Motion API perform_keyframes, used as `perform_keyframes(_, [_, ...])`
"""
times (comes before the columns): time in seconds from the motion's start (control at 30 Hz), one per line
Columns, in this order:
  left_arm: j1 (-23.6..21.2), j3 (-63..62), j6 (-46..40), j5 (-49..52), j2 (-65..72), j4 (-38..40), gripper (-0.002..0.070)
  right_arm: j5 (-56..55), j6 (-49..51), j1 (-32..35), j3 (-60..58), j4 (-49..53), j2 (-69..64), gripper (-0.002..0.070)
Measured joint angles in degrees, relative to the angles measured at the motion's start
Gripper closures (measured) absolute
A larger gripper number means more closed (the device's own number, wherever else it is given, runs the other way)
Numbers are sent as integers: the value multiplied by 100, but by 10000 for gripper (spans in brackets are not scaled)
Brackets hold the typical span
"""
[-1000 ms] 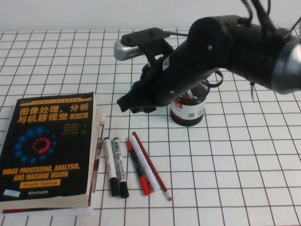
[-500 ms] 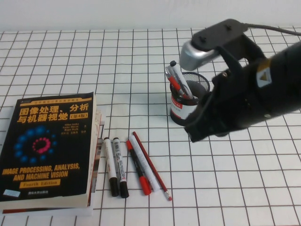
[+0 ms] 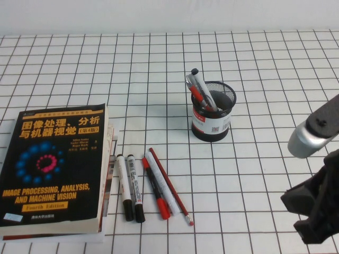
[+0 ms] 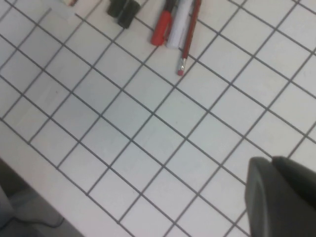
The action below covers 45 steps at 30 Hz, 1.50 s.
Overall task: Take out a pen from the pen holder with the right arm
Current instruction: 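Take a marker out of the pen holder and lay it on the table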
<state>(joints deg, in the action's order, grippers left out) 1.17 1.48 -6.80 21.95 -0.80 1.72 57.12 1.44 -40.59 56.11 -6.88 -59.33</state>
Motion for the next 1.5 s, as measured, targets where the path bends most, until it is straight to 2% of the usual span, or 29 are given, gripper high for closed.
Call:
perform_keyframes(0.2, [0,0,0,0,0,0,679,-214,0,0,-254,321,25,692])
perform_keyframes(0.4, [0,0,0,0,0,0,679,-1236,295,174,-812,744,124,692])
perform_keyframes(0.6, [0,0,0,0,0,0,679,-2371,374,1274,-1950,688,941,692])
perform_keyframes(0.8, [0,0,0,0,0,0,679,-3372,323,2715,-3423,688,2473,692])
perform_keyframes(0.9, [0,0,0,0,0,0,679,-3554,323,3367,-3964,688,3315,692])
perform_keyframes(1.07, [0,0,0,0,0,0,679,-3678,323,4016,-4666,688,4447,692])
perform_keyframes(1.33, [0,0,0,0,0,0,679,-4232,323,4164,-5420,688,5838,692])
perform_keyframes(1.5, [0,0,0,0,0,0,679,-4348,313,4164,-5687,688,5976,692])
